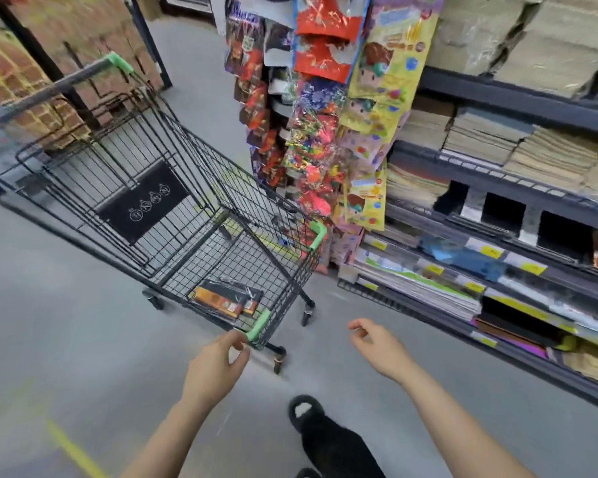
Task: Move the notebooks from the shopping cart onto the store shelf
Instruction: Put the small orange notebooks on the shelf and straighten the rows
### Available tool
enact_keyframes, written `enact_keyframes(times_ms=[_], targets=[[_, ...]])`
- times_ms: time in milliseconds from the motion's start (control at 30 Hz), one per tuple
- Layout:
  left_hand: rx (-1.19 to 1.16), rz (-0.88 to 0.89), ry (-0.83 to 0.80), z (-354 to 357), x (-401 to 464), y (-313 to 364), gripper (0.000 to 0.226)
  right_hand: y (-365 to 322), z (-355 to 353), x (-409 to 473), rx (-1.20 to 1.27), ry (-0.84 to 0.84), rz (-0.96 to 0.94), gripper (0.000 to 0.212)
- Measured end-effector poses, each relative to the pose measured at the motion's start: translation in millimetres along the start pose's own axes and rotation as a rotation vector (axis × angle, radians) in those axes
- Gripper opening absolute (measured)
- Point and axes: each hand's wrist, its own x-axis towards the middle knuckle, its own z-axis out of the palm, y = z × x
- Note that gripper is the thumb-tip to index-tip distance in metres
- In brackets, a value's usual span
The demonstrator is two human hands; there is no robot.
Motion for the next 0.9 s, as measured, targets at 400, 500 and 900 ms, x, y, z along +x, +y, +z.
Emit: enact_keyframes(times_ms=[400,500,900], targets=[[0.04,0.067,-0.009,-89,126,-46,0.026,-124,31,126,0.242,-0.06,-0.099,0.014],[0.06,0.037,0.008,-108,152,-65,0.014,-156,38,154,0.242,-0.096,-0.096,0.019],[0.177,0.262,-0.533,-95,310,-169,0.024,-189,131,247,0.388,-0.011,0.311,0.028]])
